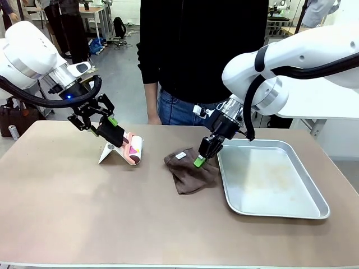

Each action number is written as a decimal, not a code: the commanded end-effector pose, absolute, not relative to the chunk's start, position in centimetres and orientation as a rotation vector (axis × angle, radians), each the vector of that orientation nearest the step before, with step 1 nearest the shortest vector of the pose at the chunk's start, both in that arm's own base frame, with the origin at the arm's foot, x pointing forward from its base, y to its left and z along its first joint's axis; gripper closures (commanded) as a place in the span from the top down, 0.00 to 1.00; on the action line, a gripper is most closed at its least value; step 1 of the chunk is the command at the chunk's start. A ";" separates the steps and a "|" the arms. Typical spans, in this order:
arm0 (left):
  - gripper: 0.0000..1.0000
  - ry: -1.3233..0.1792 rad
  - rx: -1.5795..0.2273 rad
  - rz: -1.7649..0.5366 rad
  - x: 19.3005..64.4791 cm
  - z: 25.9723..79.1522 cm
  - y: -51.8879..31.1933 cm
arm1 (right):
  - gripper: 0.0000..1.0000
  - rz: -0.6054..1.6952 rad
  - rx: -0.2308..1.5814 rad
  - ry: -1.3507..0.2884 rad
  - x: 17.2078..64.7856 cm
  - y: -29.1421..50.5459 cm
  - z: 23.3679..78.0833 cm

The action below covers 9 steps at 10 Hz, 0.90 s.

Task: Clean the surface of the table.
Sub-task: Return the Lint Roller and towel to their original positions.

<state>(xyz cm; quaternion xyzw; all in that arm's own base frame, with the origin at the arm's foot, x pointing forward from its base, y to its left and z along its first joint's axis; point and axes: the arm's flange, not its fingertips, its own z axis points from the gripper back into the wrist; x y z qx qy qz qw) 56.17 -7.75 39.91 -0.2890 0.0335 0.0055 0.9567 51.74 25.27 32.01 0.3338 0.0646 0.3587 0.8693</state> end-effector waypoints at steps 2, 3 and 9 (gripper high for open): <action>1.00 0.042 -0.590 -0.001 55.7 40.6 -7.2 | 0.67 0.780 0.735 0.130 51.7 25.2 32.1; 1.00 0.040 -0.601 0.002 55.7 41.0 -7.0 | 1.00 0.776 0.728 0.122 51.7 25.1 32.1; 1.00 -0.096 -0.747 0.020 53.6 49.4 -0.5 | 1.00 0.617 0.749 -0.172 50.9 16.7 38.7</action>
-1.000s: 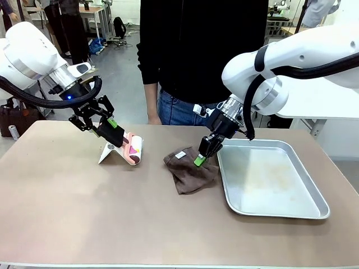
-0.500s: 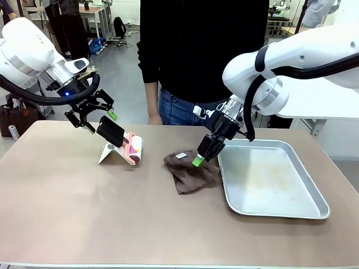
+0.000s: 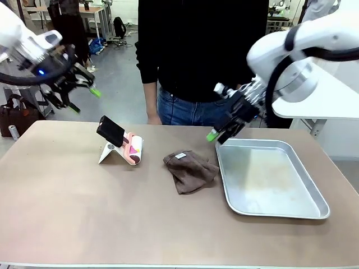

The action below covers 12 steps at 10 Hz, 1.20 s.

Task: Clean the surface of the table.
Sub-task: Return the Lint Roller and towel to their original positions.

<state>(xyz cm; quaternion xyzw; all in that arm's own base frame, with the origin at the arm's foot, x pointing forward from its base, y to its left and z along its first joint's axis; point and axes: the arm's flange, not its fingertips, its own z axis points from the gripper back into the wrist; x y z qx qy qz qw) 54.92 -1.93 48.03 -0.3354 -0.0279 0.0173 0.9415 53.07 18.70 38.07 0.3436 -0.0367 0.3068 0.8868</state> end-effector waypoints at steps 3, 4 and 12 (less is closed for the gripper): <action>1.00 -0.112 -0.874 0.077 49.3 54.9 6.6 | 1.00 0.428 0.974 -0.296 48.3 9.7 42.5; 1.00 -0.083 -0.951 0.077 47.5 56.0 9.8 | 1.00 0.351 1.104 -0.314 47.0 6.7 43.7; 1.00 -0.141 -1.271 0.242 37.2 52.0 15.3 | 1.00 0.073 1.579 -0.137 41.5 -1.8 45.3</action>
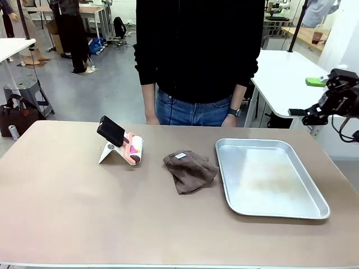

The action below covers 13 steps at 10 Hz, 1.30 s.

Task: Clean the surface of the table.
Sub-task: Return the Lint Roller and towel to their original positions.

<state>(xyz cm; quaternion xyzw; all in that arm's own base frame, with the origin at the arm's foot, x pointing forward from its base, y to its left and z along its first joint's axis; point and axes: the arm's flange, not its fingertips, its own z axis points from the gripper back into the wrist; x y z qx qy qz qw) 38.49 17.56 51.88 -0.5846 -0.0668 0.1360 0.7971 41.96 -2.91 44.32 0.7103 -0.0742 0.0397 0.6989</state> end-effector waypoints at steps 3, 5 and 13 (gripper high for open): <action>1.00 -0.150 -1.247 0.147 34.5 51.5 14.0 | 1.00 0.070 1.519 -0.058 40.4 -0.1 45.1; 1.00 -0.079 -1.248 0.110 34.2 50.6 13.4 | 1.00 0.051 1.445 -0.082 40.3 0.4 45.2; 1.00 -0.115 -1.270 0.168 34.9 51.8 13.3 | 1.00 0.093 1.537 -0.076 40.9 0.0 44.7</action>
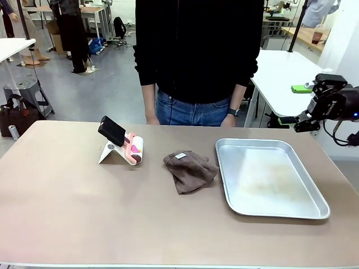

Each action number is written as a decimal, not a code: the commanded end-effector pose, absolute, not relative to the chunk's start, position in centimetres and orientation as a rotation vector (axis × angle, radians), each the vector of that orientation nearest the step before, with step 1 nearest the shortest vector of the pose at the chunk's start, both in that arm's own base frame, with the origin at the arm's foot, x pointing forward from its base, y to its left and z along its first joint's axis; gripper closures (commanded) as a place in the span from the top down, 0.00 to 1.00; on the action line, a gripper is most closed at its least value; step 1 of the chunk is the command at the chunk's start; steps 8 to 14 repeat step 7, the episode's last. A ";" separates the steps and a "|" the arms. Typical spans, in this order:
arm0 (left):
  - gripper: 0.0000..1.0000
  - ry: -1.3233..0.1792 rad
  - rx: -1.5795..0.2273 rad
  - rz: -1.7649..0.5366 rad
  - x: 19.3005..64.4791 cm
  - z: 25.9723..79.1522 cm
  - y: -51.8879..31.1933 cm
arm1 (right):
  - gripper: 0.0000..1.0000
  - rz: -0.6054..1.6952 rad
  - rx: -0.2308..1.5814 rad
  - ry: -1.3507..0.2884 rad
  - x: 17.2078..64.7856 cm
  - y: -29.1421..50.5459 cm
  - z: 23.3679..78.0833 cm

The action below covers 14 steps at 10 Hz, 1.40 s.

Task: Clean the surface of the table.
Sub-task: Return the Lint Roller and towel to their original positions.

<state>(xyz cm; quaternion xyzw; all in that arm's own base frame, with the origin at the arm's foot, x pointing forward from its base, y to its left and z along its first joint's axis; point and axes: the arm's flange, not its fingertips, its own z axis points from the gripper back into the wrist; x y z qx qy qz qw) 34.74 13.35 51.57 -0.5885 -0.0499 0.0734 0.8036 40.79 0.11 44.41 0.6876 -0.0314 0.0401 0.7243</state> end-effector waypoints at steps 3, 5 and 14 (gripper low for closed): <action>1.00 -0.115 -1.270 0.168 34.9 51.8 13.3 | 1.00 0.093 1.537 -0.076 40.9 0.0 44.7; 1.00 -0.115 -1.270 0.168 34.9 51.8 13.3 | 1.00 0.093 1.537 -0.076 40.9 0.0 44.7; 1.00 -0.115 -1.270 0.168 34.9 51.8 13.3 | 1.00 0.093 1.537 -0.076 40.9 0.0 44.7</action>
